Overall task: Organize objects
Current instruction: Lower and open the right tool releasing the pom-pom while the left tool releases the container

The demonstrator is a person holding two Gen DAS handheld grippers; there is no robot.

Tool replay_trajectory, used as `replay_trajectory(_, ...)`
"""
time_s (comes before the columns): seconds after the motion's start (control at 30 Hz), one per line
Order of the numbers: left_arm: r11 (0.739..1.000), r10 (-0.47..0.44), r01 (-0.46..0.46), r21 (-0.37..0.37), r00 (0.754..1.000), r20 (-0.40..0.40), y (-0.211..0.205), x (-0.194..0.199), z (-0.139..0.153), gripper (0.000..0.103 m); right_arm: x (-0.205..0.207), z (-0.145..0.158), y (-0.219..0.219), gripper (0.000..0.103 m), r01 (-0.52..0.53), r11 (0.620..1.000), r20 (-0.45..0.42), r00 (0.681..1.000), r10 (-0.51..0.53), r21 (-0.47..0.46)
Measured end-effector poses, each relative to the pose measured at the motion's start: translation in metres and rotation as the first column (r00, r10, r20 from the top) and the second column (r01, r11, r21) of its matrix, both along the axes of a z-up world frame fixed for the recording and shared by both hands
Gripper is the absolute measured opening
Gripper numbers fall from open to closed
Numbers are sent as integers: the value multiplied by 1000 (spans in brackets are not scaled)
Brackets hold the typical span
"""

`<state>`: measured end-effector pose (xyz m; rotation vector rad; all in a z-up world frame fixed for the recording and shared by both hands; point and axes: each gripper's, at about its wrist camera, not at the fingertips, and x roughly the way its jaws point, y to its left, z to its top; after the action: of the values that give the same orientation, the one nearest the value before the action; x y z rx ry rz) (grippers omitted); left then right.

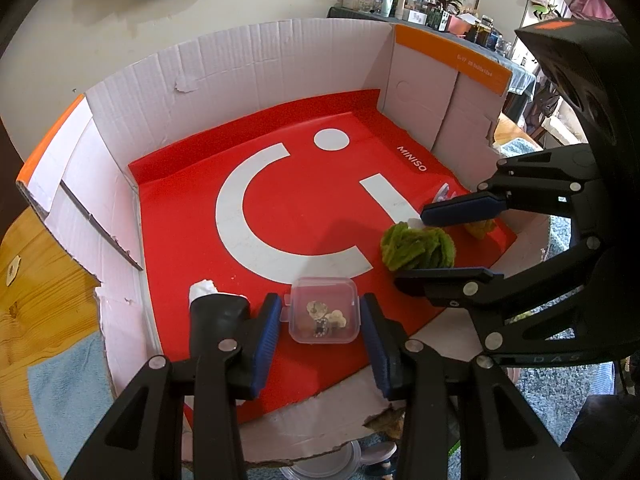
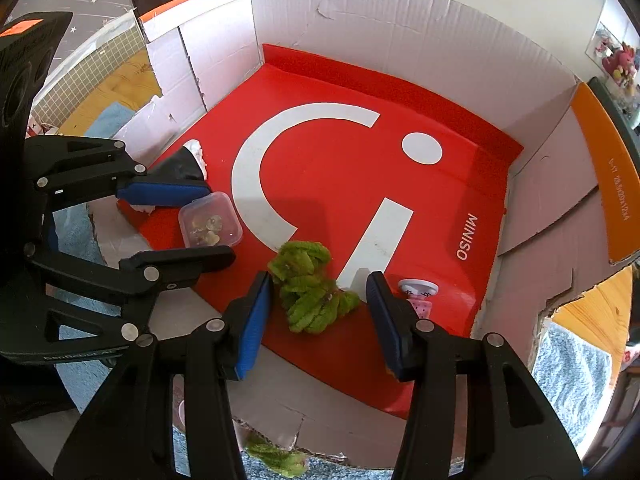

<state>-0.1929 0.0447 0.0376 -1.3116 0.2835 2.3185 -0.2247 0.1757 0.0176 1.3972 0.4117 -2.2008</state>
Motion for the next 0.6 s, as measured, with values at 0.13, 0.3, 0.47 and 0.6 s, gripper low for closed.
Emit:
replay_trajectory(0.13,1000,0,0,2,1000,2,0,0,0,43,1,1,1,47,0,1000,-1,1000,0,1)
replay_trajectory(0.3,1000,0,0,4,1000,2,-1,1,0,44,1,1,1,47,0,1000,-1,1000,0,1)
replay_trajectory(0.47,1000,0,0,8,1000,2,-2,1,1,45,1,2,3,47,-1,1000,-1,1000,1,-1)
replay_trajectory(0.6,1000,1,-1,10,1000,3,-2,0,2,46,1,2,2,47,-1,1000,-2,1000,1,0)
